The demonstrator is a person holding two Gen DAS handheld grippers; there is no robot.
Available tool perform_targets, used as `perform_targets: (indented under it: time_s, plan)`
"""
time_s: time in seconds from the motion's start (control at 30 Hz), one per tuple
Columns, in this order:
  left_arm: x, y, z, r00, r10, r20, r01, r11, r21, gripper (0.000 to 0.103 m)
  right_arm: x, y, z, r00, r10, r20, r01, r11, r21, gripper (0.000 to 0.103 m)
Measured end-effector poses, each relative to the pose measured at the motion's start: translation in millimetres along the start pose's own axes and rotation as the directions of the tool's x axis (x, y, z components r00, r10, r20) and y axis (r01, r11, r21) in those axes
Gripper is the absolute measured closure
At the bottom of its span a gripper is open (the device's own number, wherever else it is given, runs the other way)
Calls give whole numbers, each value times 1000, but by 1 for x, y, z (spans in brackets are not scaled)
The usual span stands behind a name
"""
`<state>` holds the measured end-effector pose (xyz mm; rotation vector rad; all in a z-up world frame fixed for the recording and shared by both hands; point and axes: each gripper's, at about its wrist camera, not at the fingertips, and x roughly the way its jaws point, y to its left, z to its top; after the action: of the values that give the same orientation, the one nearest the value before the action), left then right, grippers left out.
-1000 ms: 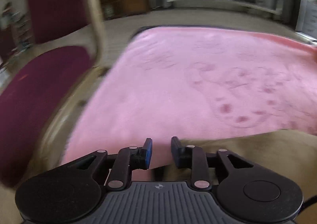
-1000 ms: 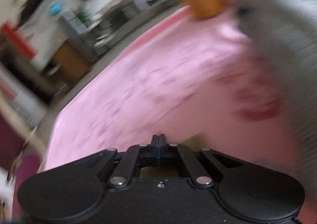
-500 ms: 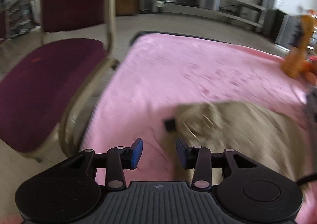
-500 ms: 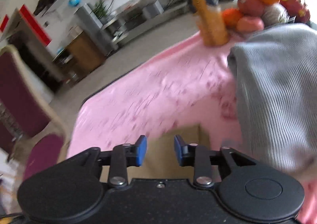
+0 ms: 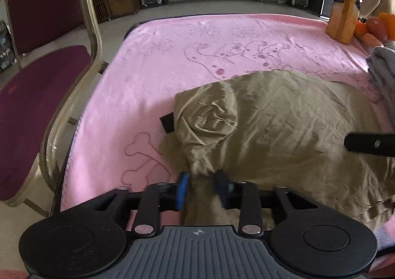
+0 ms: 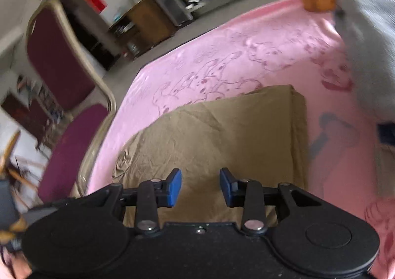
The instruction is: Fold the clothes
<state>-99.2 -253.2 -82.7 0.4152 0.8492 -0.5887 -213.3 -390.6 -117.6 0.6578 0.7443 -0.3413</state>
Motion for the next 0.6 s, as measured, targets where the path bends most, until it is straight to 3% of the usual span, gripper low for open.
perform_targets:
  time_s: [0.17, 0.37, 0.47, 0.53, 0.6]
  plan:
    - [-5, 2, -8, 1000, 9, -25, -8, 1000, 21, 63, 12, 11, -10, 997, -40, -59, 33, 993, -113, 74]
    - [-31, 19, -27, 996, -32, -85, 33, 999, 12, 63, -20, -2, -25, 990, -28, -141, 17, 996, -82, 70]
    - [-41, 38, -27, 995, -83, -60, 77, 993, -89, 65, -35, -12, -30, 991, -32, -126, 27, 999, -47, 67]
    - [-48, 52, -27, 992, -115, -41, 108, 982, -155, 62, -49, -22, -27, 998, 11, -64, -10, 1000, 10, 64]
    - [-41, 60, -24, 988, -148, -52, 133, 966, -223, 54, -60, -34, -22, 999, 42, 4, -42, 996, 82, 51]
